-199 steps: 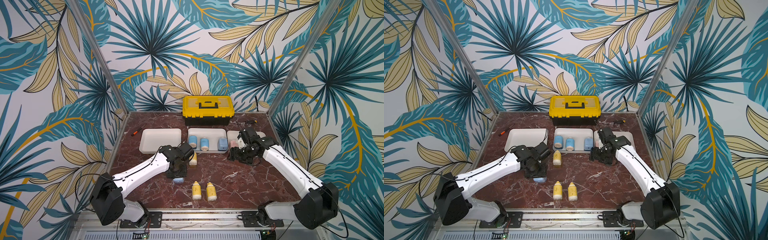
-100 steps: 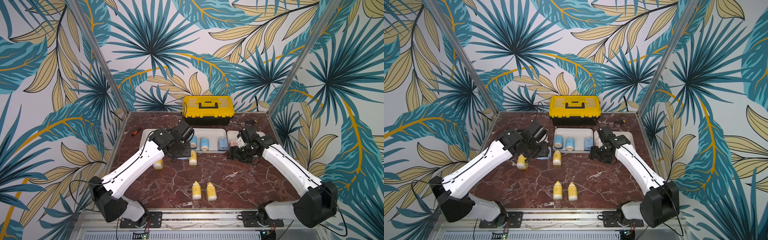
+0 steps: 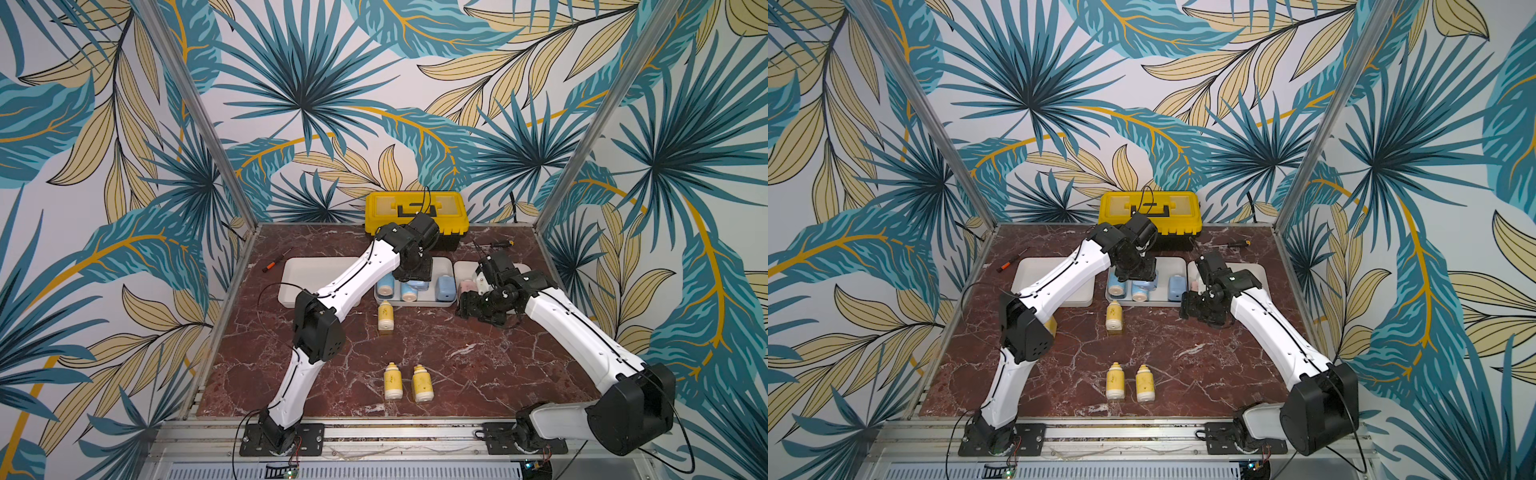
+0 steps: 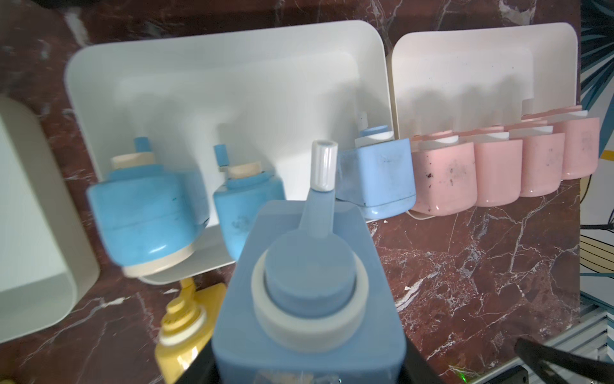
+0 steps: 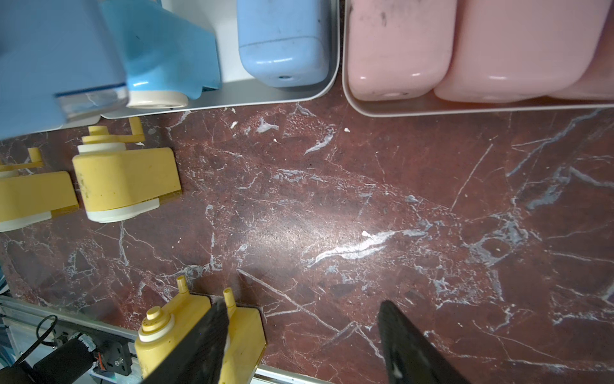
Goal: Place the pencil sharpeners by color into the storage box
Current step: Place the pencil sharpener in the storage box.
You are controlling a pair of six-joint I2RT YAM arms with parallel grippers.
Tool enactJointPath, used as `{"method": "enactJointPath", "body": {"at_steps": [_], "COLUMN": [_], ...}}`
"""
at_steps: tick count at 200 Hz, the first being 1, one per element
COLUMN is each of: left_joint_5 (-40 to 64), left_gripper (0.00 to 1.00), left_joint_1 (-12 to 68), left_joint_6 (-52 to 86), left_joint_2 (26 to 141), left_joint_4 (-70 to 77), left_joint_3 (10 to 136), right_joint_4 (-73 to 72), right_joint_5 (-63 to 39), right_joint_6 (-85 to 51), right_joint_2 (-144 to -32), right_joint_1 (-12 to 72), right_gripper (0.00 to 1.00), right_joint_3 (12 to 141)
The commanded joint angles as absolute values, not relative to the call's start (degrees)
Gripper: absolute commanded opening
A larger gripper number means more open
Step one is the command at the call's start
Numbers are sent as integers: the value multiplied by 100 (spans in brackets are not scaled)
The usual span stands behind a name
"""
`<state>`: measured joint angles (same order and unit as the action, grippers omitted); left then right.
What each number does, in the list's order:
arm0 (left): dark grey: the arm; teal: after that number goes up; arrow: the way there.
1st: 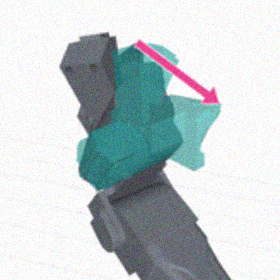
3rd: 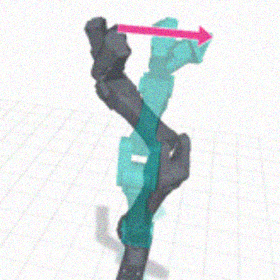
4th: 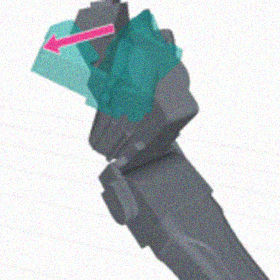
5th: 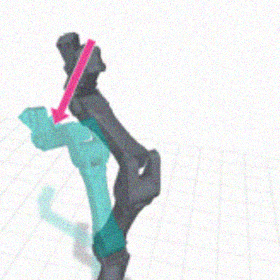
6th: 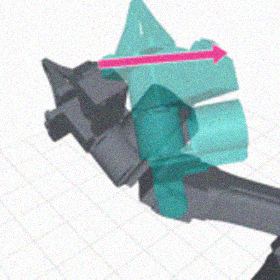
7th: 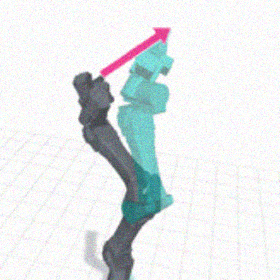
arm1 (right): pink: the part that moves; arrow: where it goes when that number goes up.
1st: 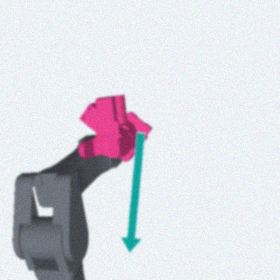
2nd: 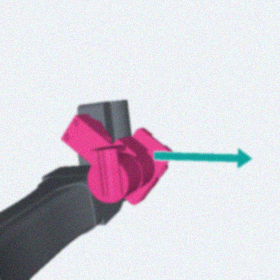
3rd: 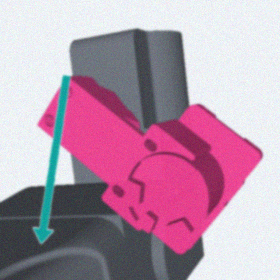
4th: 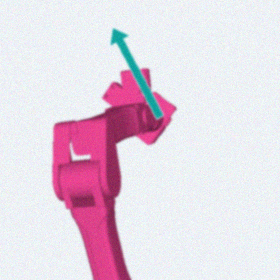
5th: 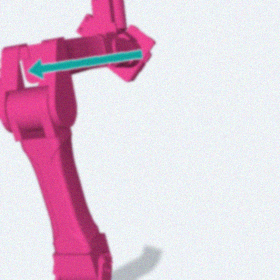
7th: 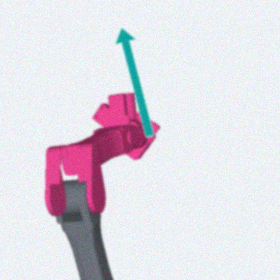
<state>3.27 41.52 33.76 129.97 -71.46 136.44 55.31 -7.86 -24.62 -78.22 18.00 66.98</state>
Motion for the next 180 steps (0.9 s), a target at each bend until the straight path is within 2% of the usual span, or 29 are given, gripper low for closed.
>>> {"method": "enactJointPath", "body": {"at_steps": [1, 38, 85, 180], "left_joint_5": [644, 352, 476, 428], "left_gripper": [31, 32, 32, 32], "left_joint_1": [4125, 4124, 4144, 4235], "left_joint_6": [3252, 3252, 3466, 3697], "left_joint_2": [13311, 13637, 14135, 14344], "left_joint_4": [-7129, -7120, -7121, -7128], "left_joint_3": [14372, 14515, 14730, 14718], "right_joint_4": [5540, 5458, 5324, 5150], "right_joint_5": [-712, -745, -828, -956], "right_joint_6": [-2433, -2452, -2487, -2492], "right_joint_2": [-7727, -7674, -7768, -7843], "right_joint_1": [1767, 1736, 1723, 1705], "right_gripper": [73, 73, 73, 73], "right_joint_3": [6435, 6237, 6130, 6012]}}
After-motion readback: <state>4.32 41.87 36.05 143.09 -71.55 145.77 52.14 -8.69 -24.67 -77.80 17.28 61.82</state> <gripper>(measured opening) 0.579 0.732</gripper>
